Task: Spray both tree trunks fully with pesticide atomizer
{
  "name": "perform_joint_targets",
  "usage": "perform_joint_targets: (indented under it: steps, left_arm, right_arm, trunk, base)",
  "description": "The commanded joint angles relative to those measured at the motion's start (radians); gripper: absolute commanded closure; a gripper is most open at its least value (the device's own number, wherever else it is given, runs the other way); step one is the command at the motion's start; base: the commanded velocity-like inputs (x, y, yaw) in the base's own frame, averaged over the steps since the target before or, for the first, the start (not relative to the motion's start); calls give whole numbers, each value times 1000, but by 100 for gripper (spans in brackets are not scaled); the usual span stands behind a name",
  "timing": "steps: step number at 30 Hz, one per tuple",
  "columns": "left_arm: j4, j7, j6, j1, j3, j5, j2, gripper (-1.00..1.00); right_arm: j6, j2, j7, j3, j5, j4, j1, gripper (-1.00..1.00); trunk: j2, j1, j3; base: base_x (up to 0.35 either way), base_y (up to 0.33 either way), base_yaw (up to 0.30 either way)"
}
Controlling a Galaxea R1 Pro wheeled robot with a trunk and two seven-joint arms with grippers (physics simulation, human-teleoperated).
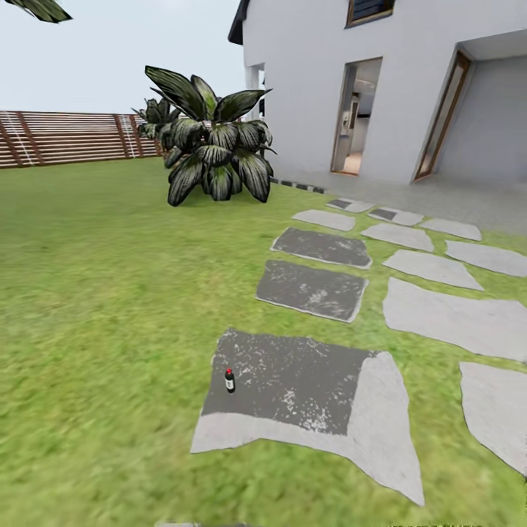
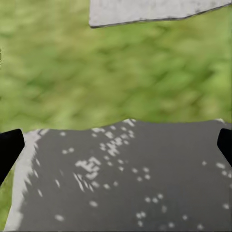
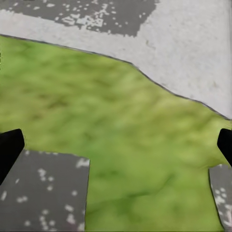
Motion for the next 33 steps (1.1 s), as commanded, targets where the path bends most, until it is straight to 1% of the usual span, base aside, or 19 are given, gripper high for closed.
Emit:
perform_joint_targets:
  steps: [1, 19, 33]
  left_arm:
    - [0, 0, 0, 0, 1, 0, 0, -100]
    - [0, 0, 2, 0, 2, 0, 0, -100]
    - [0, 0, 2, 0, 3, 0, 0, -100]
  right_arm:
    - [0, 0, 0, 0, 0, 0, 0, -100]
    - [0, 0, 0, 0, 0, 0, 0, -100]
    - [0, 0, 0, 0, 0, 0, 0, -100]
  trunk:
    - [0, 0, 0]
    - [0, 0, 0]
    - [0, 0, 0]
  base:
    - [101, 295, -285]
    - [14, 313, -285]
    - [84, 338, -285]
